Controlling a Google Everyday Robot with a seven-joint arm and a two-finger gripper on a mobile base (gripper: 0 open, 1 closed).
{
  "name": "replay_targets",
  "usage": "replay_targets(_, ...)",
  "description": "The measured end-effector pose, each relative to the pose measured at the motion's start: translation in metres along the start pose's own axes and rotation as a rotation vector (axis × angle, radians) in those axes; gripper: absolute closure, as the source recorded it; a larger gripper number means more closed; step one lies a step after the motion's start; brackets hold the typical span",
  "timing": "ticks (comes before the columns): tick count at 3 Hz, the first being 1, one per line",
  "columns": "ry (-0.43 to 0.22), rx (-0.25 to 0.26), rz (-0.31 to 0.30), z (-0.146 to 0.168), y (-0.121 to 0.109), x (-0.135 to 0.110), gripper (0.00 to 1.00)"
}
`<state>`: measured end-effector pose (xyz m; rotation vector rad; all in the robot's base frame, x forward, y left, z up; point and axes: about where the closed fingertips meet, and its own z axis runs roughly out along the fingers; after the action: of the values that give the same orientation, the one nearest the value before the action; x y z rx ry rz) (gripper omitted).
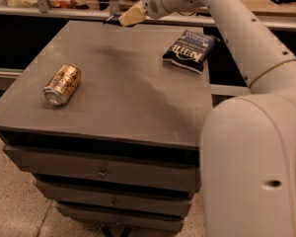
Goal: Move rxbar blueberry near orange can
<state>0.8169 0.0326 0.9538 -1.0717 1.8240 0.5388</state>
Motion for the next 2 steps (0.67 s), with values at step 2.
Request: replay_targets(2,-0.065,-0.055,0.004,-0.046,0.059,0.038,1.00)
